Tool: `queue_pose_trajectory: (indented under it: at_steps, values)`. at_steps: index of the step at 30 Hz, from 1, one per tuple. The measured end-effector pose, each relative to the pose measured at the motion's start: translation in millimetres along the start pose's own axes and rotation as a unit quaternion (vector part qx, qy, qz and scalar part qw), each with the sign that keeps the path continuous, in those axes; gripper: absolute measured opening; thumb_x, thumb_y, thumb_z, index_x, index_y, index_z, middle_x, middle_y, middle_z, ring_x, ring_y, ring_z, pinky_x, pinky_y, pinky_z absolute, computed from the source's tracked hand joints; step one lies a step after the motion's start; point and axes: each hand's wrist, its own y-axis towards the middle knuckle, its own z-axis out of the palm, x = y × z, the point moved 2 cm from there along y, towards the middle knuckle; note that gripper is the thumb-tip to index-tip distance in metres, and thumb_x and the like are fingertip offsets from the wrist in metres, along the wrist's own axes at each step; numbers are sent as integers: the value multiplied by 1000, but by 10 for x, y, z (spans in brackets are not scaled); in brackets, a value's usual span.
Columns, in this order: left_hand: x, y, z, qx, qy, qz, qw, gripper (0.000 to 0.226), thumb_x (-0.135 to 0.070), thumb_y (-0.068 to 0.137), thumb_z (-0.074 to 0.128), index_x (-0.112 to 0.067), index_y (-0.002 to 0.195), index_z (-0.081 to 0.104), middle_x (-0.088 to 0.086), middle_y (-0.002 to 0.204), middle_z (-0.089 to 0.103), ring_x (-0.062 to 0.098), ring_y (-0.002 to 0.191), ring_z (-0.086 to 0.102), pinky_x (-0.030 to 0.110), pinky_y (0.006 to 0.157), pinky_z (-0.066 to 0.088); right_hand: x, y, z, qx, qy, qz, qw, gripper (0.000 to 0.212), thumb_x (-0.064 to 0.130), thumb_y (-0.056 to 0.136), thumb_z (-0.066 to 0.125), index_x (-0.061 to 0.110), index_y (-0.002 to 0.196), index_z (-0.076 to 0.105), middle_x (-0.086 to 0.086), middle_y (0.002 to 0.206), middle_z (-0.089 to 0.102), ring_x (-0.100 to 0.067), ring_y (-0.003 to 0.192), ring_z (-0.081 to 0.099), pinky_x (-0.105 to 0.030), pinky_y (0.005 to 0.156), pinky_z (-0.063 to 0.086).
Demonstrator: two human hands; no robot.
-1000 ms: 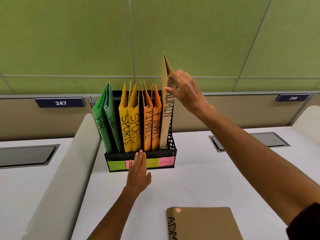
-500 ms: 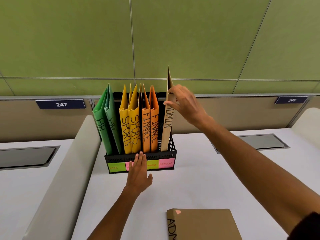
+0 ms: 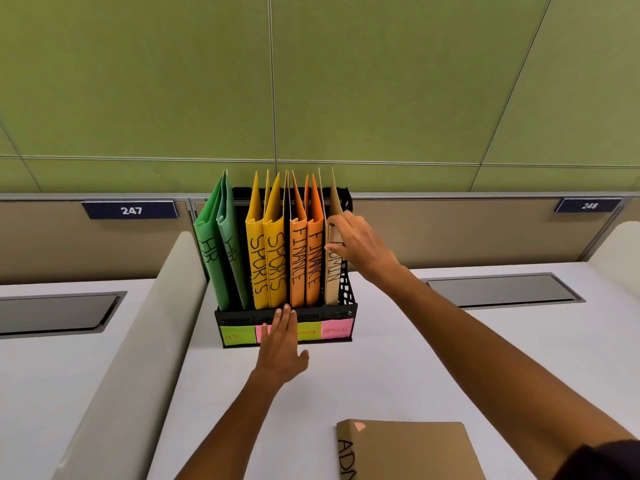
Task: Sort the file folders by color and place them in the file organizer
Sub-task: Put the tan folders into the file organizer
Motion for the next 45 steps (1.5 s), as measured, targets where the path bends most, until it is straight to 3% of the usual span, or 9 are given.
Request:
queue_pose_trajectory:
  at_steps: [7, 13, 18, 27, 30, 35, 38, 41, 45]
  values:
    - [-5, -59, -115, 43, -17, -6, 999, 92, -48, 93, 52, -9, 154, -6, 5, 161, -17, 27, 149, -13, 52, 118, 7, 35, -298, -15, -5, -5, 53, 999, 75, 33, 90, 63, 14, 150, 24, -10, 155, 25, -27, 127, 45, -40, 100, 46]
    - [-116, -451, 52, -8, -61, 1, 998, 86, -49, 95, 47, -11, 154, -2, 6, 162, -14, 27, 150, -9, 49, 119, 6, 15, -975, 137, -12, 53, 133, 990, 73, 41, 94, 54, 19, 153, 17, -5, 159, 20, -23, 141, 28, -41, 109, 34]
    - [-326, -838, 278, 13, -85, -7, 996, 81, -52, 97, 40, -14, 154, -4, 5, 162, -13, 24, 149, -11, 45, 120, 2, -10, -1724, 381, 36, 66, 200, 977, 74, 55, 91, 45, 21, 152, 20, -5, 159, 21, -25, 141, 30, -43, 109, 36]
    - [-652, -1482, 679, 73, -105, -35, 991, 85, -57, 96, 36, -16, 153, -12, -1, 157, -25, 21, 148, -16, 45, 120, -2, -40, -3093, 595, 136, 63, 286, 946, 97, 85, 75, 2, 28, 153, 11, 0, 161, 9, -23, 145, 21, -44, 113, 27]
    - [-775, -1694, 738, 86, -103, -56, 989, 86, -57, 96, 36, -16, 152, -14, 3, 160, -19, 21, 149, -14, 43, 120, -1, -10, -3457, 552, 170, 61, 308, 934, 87, 79, 82, 18, 30, 153, 8, 1, 162, 5, -23, 146, 17, -44, 115, 22]
    - [-982, -2098, 840, 96, -114, -110, 983, 85, -58, 95, 38, -17, 154, -8, 6, 163, -4, 23, 150, -3, 41, 122, 7, 20, -4002, 451, 198, 64, 318, 925, 109, 89, 63, -9, 29, 153, 10, 1, 161, 8, -22, 146, 17, -40, 115, 23]
    - [-1087, -2303, 909, 81, -124, -151, 977, 85, -60, 93, 39, -18, 155, -1, 7, 161, 15, 24, 148, 13, 41, 120, 19, 44, -4250, 384, 210, 77, 337, 915, 106, 88, 66, -3, 28, 152, 13, 0, 160, 11, -22, 143, 23, -40, 112, 30]
    - [-1253, -2501, 913, 57, -115, -176, 976, 81, -60, 93, 40, -17, 154, 10, 3, 150, 38, 23, 137, 34, 39, 109, 38, 67, -4545, 303, 226, 84, 338, 910, 80, 74, 84, 25, 30, 151, 14, 1, 160, 10, -22, 140, 29, -39, 109, 34]
    - [-1390, -2718, 964, 50, -101, -193, 975, 74, -59, 93, 38, -19, 151, 17, 0, 137, 51, 22, 124, 43, 39, 99, 45, 60, -4869, 238, 230, 88, 338, 909, 69, 61, 92, 39, 30, 150, 16, 2, 159, 11, -22, 137, 31, -38, 107, 35]
